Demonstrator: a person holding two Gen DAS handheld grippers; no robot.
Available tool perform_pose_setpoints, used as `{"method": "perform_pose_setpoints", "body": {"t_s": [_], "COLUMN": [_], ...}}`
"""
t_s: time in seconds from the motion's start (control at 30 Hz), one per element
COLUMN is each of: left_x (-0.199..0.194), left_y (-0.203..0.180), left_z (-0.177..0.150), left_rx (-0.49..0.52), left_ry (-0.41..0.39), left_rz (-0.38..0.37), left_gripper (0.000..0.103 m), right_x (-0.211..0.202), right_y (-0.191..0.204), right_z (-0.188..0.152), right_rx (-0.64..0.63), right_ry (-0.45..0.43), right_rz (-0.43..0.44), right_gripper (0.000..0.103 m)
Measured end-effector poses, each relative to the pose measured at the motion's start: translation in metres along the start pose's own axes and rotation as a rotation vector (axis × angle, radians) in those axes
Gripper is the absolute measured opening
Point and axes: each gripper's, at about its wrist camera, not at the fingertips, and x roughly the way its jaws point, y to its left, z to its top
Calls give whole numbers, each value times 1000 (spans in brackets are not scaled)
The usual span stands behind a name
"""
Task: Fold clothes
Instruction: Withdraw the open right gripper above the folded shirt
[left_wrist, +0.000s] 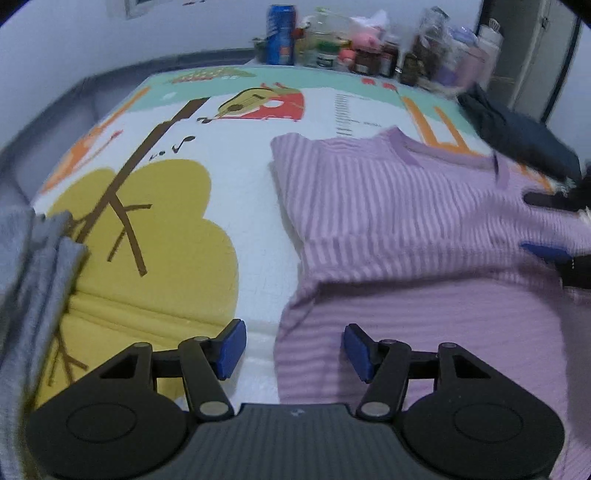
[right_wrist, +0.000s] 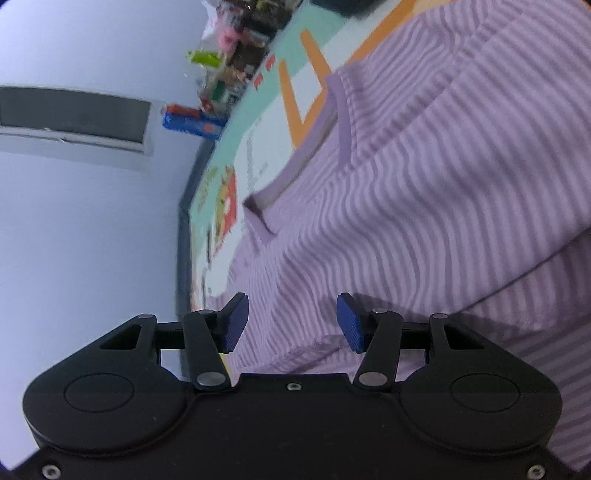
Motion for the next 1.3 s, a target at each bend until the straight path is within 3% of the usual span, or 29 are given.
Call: {"method": "perform_pose_setpoints", "body": {"t_s": [0.07,0.2,0.27,0.4,0.57,0.7,0.77,0.83,1.07,1.17,1.3], "left_x": [-13,-21,-12,13,19,13,10,4,-24,-6,14], "left_y": [2,-1,-2,-3,1,3,2,5,7,7,13], "left_z": [3,23,33,39,15,0,0,3,25,33,30], "left_rx": [-18,-26,-39,-34,-31,-21,-25,-58,-64,-56,-107], "left_ry": [-60,-160,-152,-51,32,16,18,7,-149,-105,-27], "left_rz": [-33,17,41,81,51,53,54,39,66,97,70], "left_gripper": [60,65,65,65,65,67,67,65,69,72,69], "right_x": [4,30,48,84,94,91,90,94,116,122,155], "right_y": [11,33,39,41,35,37,50,63,104,119,123], "right_z": [-2,-9,-11,-24,-46,-55,-53,-48,-32,-29,-27], "right_rx": [-48,-60,-55,-7,16,-20,-98,-117,-89,-115,-157], "right_ry": [22,81,122,222,351,432,415,389,325,341,432], "right_rz": [26,119,148,149,129,97,81,118,245,260,176], "right_gripper": [51,60,60,60,60,60,60,61,64,70,71]}}
